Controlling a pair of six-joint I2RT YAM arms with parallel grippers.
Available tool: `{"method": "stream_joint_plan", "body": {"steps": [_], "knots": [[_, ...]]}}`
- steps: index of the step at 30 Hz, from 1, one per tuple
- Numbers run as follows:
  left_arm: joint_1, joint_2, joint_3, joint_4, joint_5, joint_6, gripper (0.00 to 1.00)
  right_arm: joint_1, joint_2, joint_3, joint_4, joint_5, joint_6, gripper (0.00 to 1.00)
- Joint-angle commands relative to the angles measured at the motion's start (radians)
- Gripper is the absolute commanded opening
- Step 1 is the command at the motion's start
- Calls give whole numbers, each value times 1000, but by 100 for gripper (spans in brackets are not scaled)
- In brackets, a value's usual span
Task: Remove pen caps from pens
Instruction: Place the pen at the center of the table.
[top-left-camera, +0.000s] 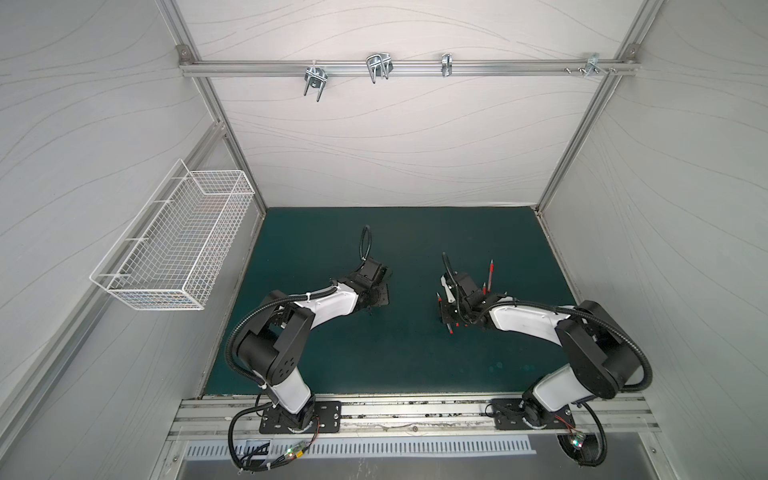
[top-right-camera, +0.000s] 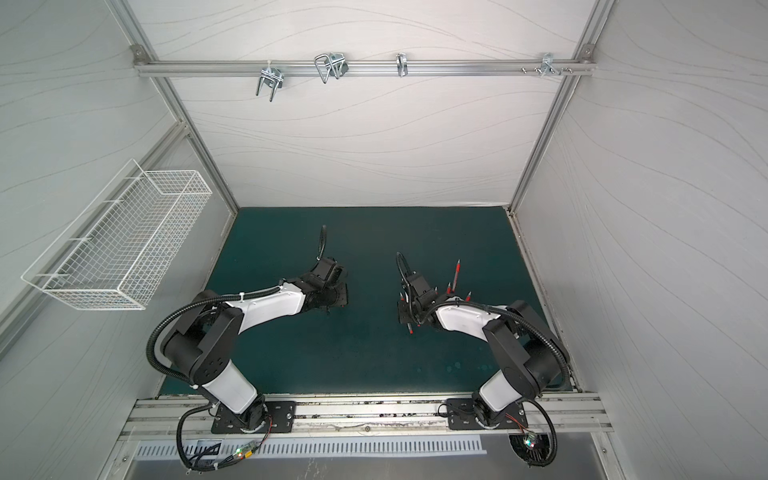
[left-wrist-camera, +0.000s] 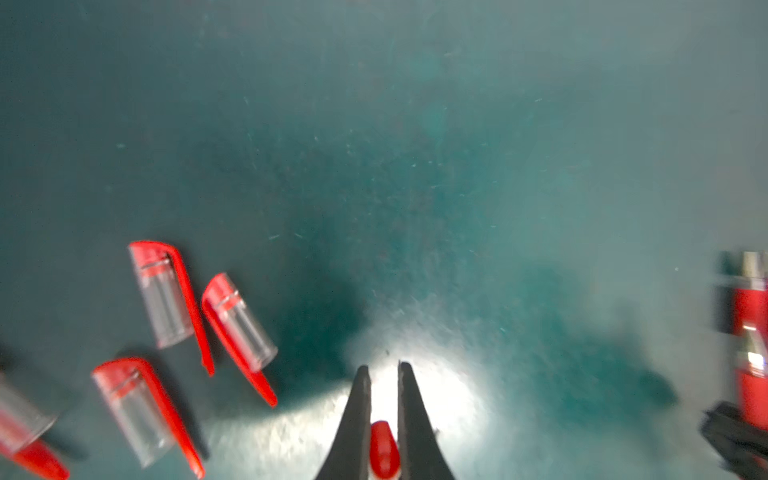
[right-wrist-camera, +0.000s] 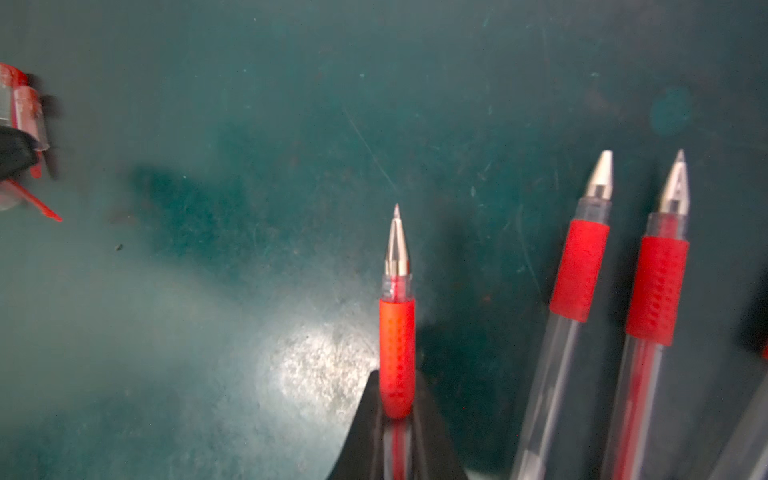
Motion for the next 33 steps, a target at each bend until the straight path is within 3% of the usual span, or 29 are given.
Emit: {"method": "stream_joint_plan", "body": {"steps": [1, 7, 13, 16, 21, 25, 33], "knots": [[10, 40, 54, -43, -10, 13, 0, -9, 28, 25, -39, -7, 16, 0], [12, 86, 90, -86, -16, 18, 0, -13, 62, 41, -53, 0, 14, 3], [12, 114, 117, -119, -15, 25, 18, -13, 68, 44, -62, 8, 11, 18], [11, 114, 118, -123, -15, 27, 22, -14, 63, 41, -64, 15, 10, 26], [11, 102, 116, -129, -26, 28, 27, -13, 37, 34, -56, 17, 2, 31], [11, 60, 109, -134, -48, 41, 31, 4, -43, 1, -1, 12, -38, 37], [11, -185, -11, -54, -102, 45, 48, 132, -306, -131, 159, 190, -184, 50]]}}
